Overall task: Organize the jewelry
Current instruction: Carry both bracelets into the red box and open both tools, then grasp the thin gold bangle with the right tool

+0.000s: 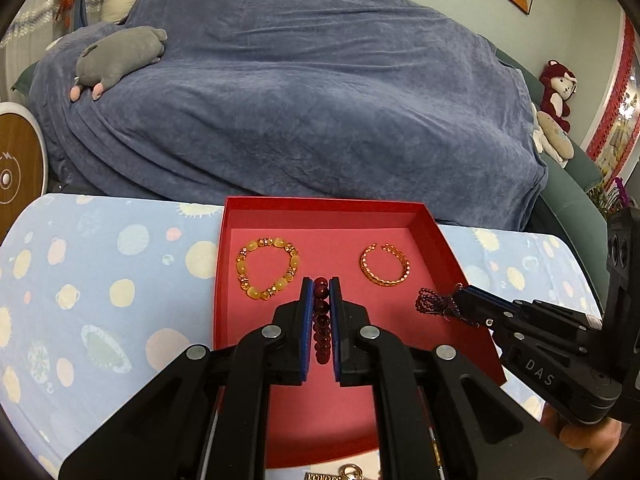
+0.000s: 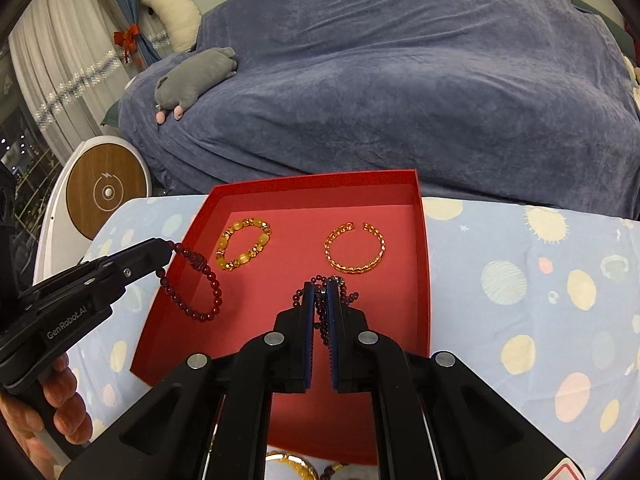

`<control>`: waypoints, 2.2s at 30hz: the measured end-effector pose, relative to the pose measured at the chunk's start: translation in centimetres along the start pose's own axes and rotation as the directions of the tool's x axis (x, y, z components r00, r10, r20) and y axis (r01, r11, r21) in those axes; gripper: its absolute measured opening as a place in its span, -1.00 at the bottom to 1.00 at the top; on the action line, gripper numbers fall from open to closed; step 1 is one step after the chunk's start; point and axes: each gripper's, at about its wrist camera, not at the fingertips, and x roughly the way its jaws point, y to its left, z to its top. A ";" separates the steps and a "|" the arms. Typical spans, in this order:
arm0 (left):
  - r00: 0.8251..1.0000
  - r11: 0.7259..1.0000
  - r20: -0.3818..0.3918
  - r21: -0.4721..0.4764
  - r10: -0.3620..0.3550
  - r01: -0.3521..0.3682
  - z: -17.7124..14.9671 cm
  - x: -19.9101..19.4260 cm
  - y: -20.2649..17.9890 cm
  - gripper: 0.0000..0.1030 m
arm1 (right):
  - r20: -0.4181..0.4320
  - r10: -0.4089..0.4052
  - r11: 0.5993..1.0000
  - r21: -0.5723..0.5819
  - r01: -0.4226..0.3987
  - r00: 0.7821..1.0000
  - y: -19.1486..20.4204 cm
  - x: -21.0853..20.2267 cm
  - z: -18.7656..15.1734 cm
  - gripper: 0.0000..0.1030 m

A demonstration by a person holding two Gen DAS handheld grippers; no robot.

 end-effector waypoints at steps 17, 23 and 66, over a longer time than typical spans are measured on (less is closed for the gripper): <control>0.993 0.994 0.032 0.003 0.111 -0.111 -2.9 -4.4 1.1 0.06 | 0.050 -0.057 0.996 -0.059 0.060 0.997 -0.5 -7.5 -4.1 -0.43; 0.996 0.996 -0.018 -0.004 0.085 -0.085 -7.4 -7.4 0.2 0.06 | 0.034 -0.068 0.998 -0.016 0.068 0.997 -1.3 -11.2 -9.5 -0.40; 0.989 0.989 -0.105 -0.087 0.109 -0.118 -15.4 -7.5 2.1 0.06 | -0.066 -0.063 0.998 -0.036 0.061 0.996 4.3 -2.4 -15.7 0.12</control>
